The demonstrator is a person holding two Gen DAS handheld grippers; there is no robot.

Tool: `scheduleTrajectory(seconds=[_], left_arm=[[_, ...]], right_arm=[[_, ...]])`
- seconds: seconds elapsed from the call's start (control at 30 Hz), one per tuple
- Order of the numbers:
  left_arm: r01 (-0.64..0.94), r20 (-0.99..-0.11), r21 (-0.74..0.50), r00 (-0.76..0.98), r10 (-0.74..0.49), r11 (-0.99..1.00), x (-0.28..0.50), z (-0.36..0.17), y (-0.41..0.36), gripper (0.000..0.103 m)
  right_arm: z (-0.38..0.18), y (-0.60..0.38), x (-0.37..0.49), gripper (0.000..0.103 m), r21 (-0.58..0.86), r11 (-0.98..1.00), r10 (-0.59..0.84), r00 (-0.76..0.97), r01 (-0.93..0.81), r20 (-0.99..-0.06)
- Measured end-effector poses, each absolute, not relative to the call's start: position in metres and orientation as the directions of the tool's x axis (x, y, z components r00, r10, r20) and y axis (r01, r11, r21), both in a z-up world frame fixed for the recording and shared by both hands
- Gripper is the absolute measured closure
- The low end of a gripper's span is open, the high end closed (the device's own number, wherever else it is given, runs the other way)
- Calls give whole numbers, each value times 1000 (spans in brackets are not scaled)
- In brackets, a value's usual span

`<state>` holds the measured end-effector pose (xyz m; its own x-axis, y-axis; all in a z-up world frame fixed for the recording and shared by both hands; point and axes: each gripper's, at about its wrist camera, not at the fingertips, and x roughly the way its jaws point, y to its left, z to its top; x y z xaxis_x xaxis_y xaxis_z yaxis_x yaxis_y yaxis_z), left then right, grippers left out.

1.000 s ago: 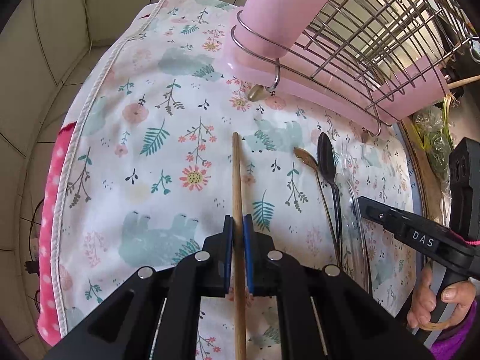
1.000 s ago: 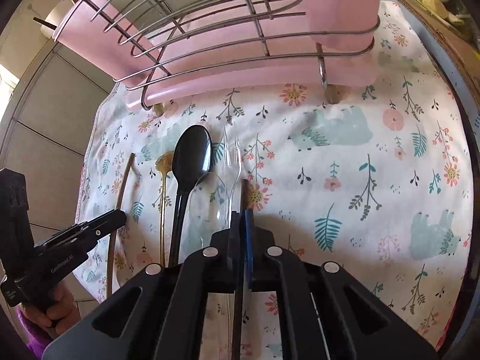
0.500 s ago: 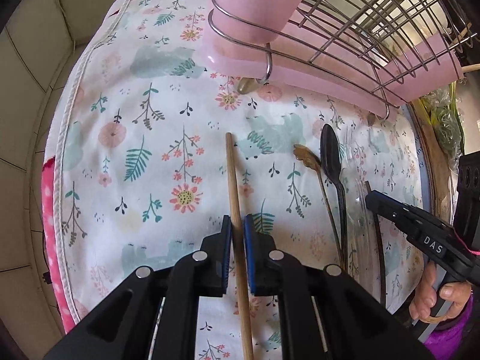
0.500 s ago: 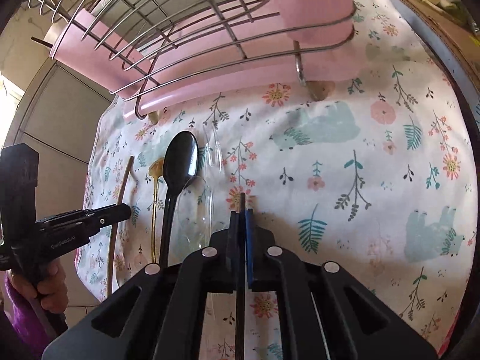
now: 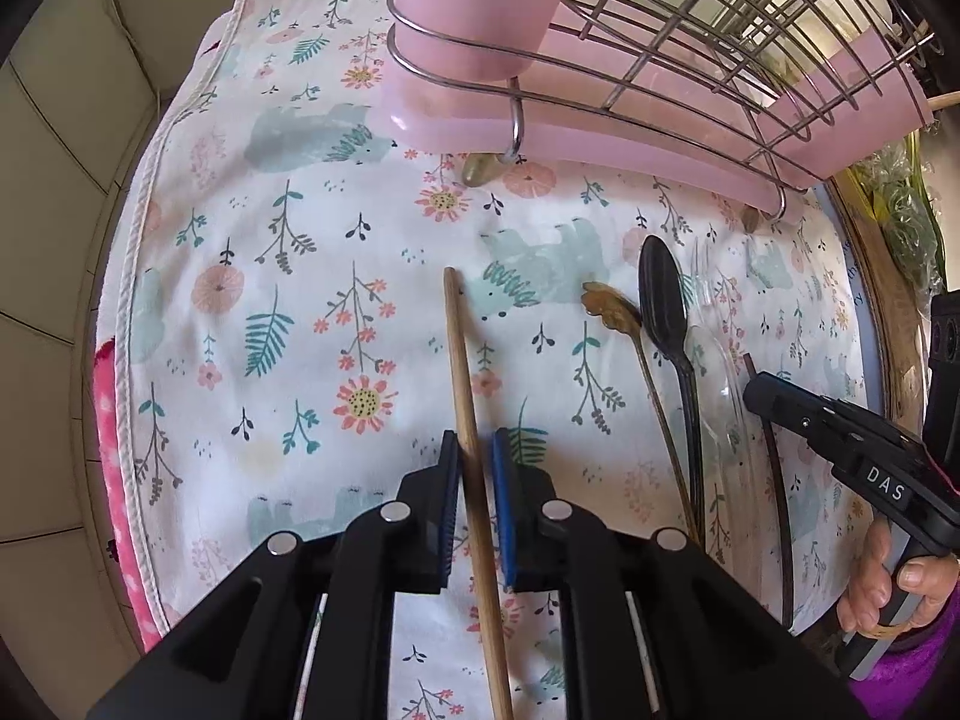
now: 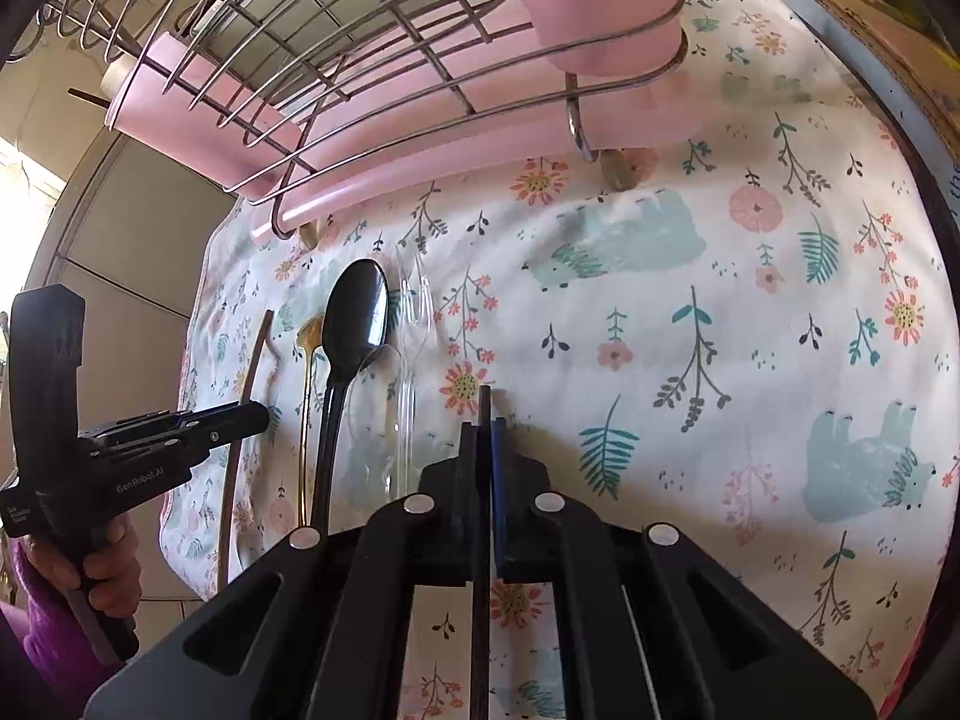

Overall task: Organize utensils
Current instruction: 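Close the left tool on the wooden chopstick while the right tool grips the dark stick, then lift both held sticks over the pink cup and release them inside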

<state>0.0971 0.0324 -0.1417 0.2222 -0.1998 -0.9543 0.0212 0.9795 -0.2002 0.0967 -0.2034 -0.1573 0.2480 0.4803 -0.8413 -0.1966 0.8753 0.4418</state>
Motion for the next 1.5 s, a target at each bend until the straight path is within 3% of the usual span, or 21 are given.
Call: scheduleTrajectory(seconds=[0.17, 0.3, 0.4, 0.7, 0.97, 1.33, 1.5], left_arm=[[61, -955, -189, 220, -198, 980, 101, -141, 30, 89], [66, -944, -194, 260, -205, 979, 98, -137, 31, 97], [55, -917, -225, 324, -231, 973, 90, -121, 42, 97], [137, -679, -291, 667, -305, 947, 39, -20, 70, 97], [162, -488, -300, 821, -297, 940, 36, 63, 71, 97], [130, -315, -337, 918, -242, 932, 82, 152, 87, 97], [88, -291, -308, 939, -181, 947, 110, 155, 92, 97]], right_arm=[[-151, -209, 95, 99, 440, 876, 481, 285, -200, -829], [-133, -220, 95, 99, 460, 863, 505, 347, -209, -790], [-109, -231, 89, 99, 477, 849, 527, 420, -227, -739], [-15, -260, 67, 99, 472, 821, 554, 647, -321, -524], [75, -280, 71, 99, 437, 811, 524, 816, -390, -243], [111, -278, 118, 99, 325, 873, 381, 925, -364, 14], [99, -265, 144, 99, 259, 903, 341, 939, -343, 52]])
